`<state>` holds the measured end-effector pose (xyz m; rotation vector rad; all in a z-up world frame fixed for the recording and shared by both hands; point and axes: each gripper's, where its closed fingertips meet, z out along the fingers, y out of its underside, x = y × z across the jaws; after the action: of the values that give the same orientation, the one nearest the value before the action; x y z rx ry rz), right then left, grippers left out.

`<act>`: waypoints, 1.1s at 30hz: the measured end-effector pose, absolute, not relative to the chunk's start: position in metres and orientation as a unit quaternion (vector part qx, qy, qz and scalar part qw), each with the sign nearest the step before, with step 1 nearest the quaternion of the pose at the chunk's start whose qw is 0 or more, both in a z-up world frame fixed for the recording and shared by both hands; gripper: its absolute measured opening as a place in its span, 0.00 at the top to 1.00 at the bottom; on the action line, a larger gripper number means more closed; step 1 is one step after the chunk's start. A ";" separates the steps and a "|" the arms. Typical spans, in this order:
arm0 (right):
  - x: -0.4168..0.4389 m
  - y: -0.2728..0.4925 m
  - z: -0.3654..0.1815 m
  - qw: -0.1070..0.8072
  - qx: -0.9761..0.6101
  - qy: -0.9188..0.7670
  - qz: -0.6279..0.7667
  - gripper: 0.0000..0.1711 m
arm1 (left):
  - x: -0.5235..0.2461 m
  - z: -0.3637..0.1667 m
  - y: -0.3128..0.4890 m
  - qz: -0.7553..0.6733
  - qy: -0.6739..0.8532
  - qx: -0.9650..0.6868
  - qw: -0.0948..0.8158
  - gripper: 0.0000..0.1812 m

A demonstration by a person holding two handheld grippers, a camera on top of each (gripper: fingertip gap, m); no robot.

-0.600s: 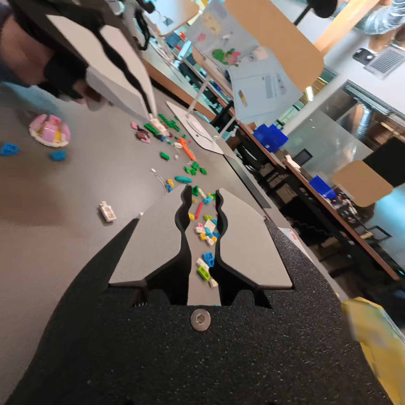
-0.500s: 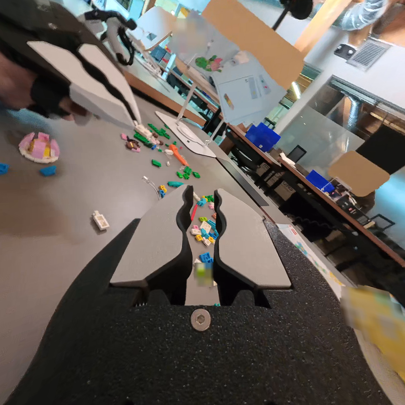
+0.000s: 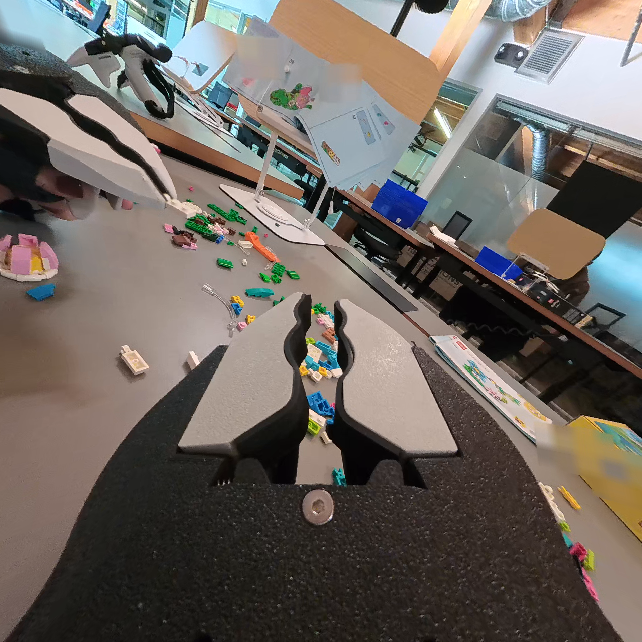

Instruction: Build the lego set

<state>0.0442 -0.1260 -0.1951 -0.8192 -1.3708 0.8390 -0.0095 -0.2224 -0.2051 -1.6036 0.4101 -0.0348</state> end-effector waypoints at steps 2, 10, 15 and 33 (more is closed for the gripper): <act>0.044 -0.127 -0.195 0.620 -0.355 -0.597 0.365 0.93 | -0.009 -0.205 -0.222 -0.016 0.184 -0.714 0.676 0.99; 0.044 -0.127 -0.195 0.621 -0.353 -0.596 0.367 0.94 | -0.009 -0.205 -0.223 -0.018 0.183 -0.712 0.678 0.99; 0.044 -0.127 -0.195 0.622 -0.351 -0.595 0.368 0.95 | -0.009 -0.205 -0.223 -0.018 0.185 -0.711 0.678 0.99; 0.043 -0.129 -0.197 0.623 -0.342 -0.603 0.363 0.97 | -0.010 -0.204 -0.223 -0.023 0.182 -0.710 0.680 0.99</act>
<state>0.0430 -0.1288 -0.1967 -0.7847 -1.3852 0.8326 -0.0103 -0.2228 -0.2040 -1.5940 0.4090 -0.0514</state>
